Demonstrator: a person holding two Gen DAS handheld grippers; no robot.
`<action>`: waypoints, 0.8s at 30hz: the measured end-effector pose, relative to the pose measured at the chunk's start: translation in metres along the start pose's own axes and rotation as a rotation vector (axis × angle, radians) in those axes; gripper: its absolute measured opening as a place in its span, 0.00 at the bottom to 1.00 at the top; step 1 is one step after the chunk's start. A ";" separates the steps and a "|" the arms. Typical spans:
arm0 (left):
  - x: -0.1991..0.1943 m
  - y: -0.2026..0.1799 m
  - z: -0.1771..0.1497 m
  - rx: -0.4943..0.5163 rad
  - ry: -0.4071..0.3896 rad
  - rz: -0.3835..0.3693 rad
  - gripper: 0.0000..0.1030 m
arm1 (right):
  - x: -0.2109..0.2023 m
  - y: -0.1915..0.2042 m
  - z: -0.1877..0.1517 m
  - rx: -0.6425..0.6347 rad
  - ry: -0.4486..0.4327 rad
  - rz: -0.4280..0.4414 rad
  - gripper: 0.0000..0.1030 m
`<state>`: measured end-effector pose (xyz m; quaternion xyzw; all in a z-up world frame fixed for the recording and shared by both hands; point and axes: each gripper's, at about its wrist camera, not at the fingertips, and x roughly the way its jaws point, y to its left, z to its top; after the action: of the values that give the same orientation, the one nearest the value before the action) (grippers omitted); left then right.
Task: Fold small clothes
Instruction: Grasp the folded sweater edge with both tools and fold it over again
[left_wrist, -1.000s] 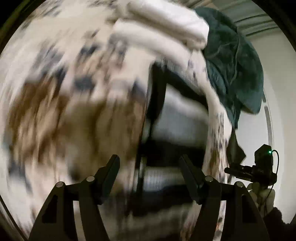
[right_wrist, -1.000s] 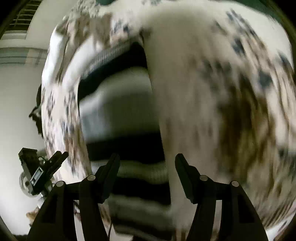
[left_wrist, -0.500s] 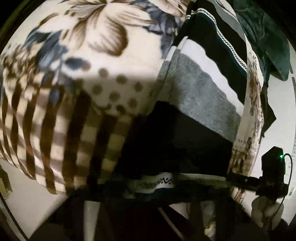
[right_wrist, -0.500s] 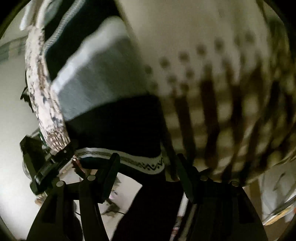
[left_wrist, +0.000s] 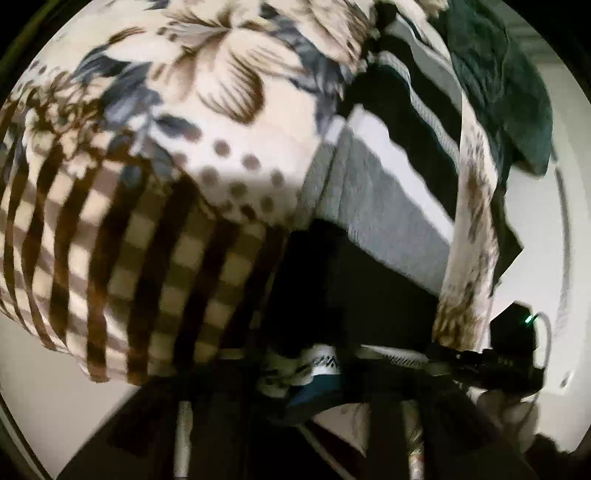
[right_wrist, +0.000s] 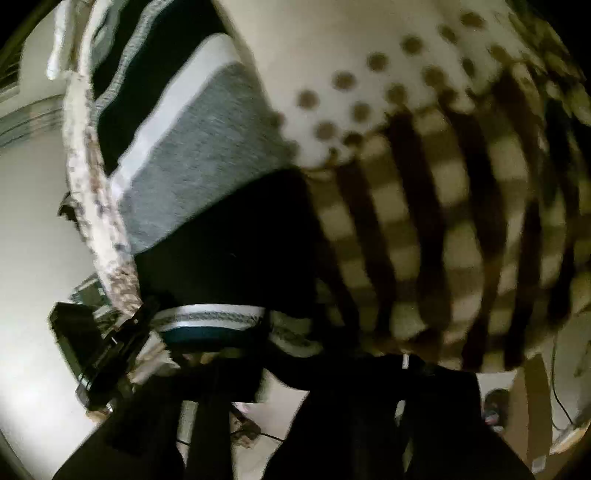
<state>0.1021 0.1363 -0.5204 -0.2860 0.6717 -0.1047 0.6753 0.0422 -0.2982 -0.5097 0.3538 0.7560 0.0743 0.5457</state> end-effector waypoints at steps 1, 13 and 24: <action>-0.001 0.005 0.004 -0.015 -0.011 -0.009 0.71 | -0.001 -0.002 0.002 0.003 -0.012 0.015 0.67; 0.040 -0.006 0.004 0.084 0.120 -0.045 0.68 | 0.053 -0.014 0.017 0.068 0.096 0.184 0.60; -0.020 -0.059 0.008 -0.015 -0.002 -0.079 0.07 | -0.016 0.036 0.002 -0.012 -0.007 0.212 0.09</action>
<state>0.1229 0.1008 -0.4732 -0.3176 0.6600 -0.1259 0.6690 0.0624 -0.2823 -0.4804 0.4287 0.7119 0.1347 0.5397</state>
